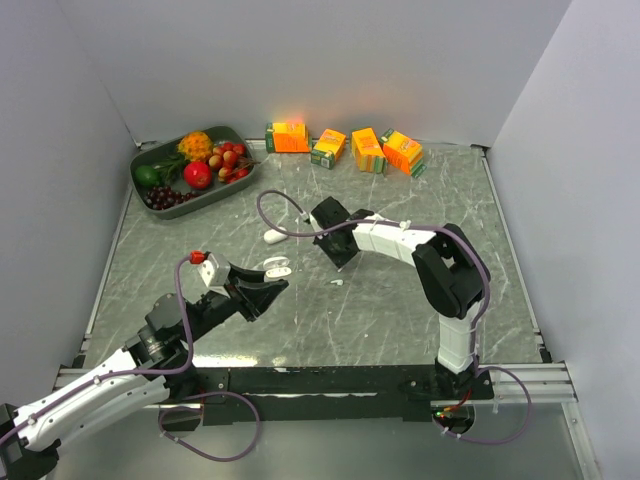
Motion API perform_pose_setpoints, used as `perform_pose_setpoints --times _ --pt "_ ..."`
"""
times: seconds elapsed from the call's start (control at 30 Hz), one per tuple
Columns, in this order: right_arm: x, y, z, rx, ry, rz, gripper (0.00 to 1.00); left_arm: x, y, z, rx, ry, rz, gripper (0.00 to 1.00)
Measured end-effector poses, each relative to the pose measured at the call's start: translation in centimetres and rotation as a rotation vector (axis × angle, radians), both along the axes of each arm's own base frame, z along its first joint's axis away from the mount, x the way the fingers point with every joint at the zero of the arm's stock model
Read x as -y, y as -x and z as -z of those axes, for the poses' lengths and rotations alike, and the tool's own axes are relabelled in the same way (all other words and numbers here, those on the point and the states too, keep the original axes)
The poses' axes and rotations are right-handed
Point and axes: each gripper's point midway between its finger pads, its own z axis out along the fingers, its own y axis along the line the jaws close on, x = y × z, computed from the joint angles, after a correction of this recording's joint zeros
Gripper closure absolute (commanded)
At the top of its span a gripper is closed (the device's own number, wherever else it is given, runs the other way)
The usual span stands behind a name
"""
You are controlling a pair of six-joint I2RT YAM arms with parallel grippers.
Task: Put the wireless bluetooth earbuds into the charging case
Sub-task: Pick up the earbud from the center of the board.
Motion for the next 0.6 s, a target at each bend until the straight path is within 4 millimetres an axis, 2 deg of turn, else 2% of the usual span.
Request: perform_pose_setpoints --times 0.13,0.3,0.47,0.53,0.6 --pt "0.2 -0.1 -0.2 0.003 0.006 0.023 0.62 0.0 0.0 0.1 -0.001 -0.002 0.000 0.99" --pt "0.6 -0.1 -0.4 0.002 0.024 0.051 0.56 0.0 0.0 0.1 -0.003 -0.003 0.000 0.99" --pt "0.4 -0.8 -1.4 0.024 0.021 0.068 0.48 0.0 0.0 0.1 -0.003 -0.003 0.000 0.99" --pt "0.4 -1.0 -1.8 0.037 0.021 0.085 0.39 0.0 0.0 0.1 -0.003 -0.004 0.000 0.99" --pt "0.6 -1.2 -2.2 0.051 0.017 0.121 0.36 0.0 0.0 0.2 -0.005 -0.006 0.000 0.99"
